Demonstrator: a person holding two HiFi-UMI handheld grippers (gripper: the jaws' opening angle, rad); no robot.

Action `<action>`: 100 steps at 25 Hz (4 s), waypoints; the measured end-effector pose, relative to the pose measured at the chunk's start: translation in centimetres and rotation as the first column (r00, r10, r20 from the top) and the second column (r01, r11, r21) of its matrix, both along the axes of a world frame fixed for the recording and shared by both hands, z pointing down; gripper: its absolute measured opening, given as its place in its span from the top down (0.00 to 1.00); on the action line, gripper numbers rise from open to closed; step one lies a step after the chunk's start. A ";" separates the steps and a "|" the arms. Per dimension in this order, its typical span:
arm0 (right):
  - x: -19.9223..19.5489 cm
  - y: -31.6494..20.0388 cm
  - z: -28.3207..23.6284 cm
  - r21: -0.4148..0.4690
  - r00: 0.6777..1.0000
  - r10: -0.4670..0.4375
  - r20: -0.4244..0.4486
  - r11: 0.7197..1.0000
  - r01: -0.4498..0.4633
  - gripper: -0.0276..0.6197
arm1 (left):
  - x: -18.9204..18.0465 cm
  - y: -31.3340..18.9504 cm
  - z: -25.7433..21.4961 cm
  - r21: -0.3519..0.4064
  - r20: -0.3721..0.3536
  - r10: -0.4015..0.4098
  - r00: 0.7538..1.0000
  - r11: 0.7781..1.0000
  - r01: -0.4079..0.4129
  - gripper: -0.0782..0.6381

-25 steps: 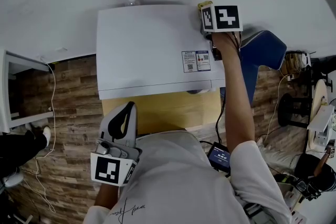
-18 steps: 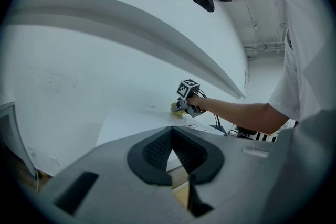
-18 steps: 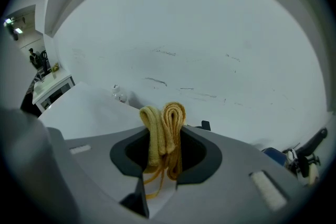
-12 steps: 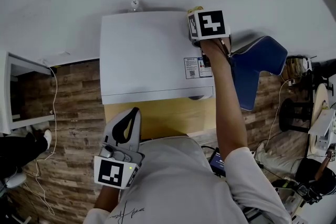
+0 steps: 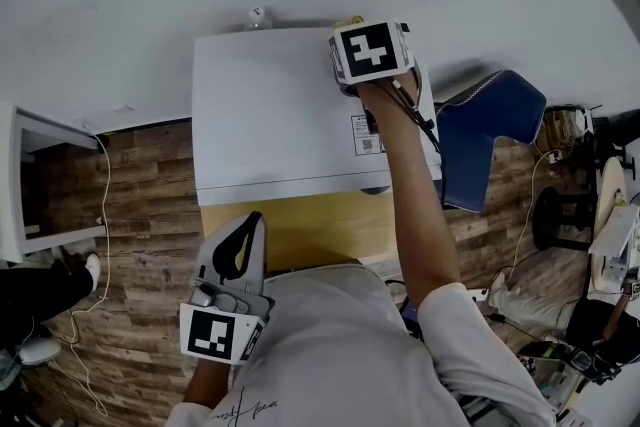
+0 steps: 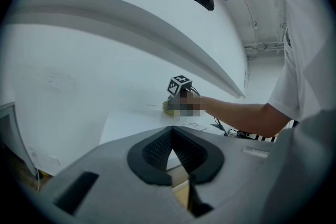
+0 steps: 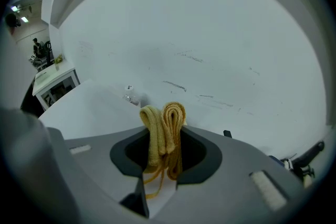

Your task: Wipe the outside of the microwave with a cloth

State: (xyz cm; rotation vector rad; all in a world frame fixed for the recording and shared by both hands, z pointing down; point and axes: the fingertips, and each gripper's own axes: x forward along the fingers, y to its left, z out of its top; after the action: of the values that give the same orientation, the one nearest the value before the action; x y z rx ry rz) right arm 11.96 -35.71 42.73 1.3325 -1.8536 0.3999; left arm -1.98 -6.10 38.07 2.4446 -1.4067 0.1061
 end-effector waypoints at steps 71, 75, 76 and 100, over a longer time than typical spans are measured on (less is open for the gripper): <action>-27.2 6.3 -2.1 0.026 0.858 -0.439 0.266 0.893 0.449 0.77 | -5.0 -1.2 -0.8 -0.003 0.004 -0.121 0.993 0.993 0.121 0.90; -23.9 6.5 -3.9 0.069 0.865 -0.429 0.262 0.902 0.426 0.77 | -4.5 -1.0 -0.9 0.000 0.006 -0.116 0.993 0.993 0.116 0.90; -22.6 6.3 -4.3 0.078 0.871 -0.417 0.261 0.908 0.411 0.77 | -4.2 -1.0 -0.9 0.002 0.007 -0.111 0.994 0.994 0.111 0.90; 14.0 3.5 -0.6 0.007 0.990 0.095 -0.100 0.995 -0.095 0.77 | -0.1 -0.5 -1.3 0.030 -0.009 -0.042 0.999 0.999 0.042 0.90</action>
State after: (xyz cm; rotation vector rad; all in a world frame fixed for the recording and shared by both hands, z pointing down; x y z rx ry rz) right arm 25.96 -32.23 42.18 1.4206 -1.7136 0.3738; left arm -2.07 -6.60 36.74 2.4348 -1.4658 0.0661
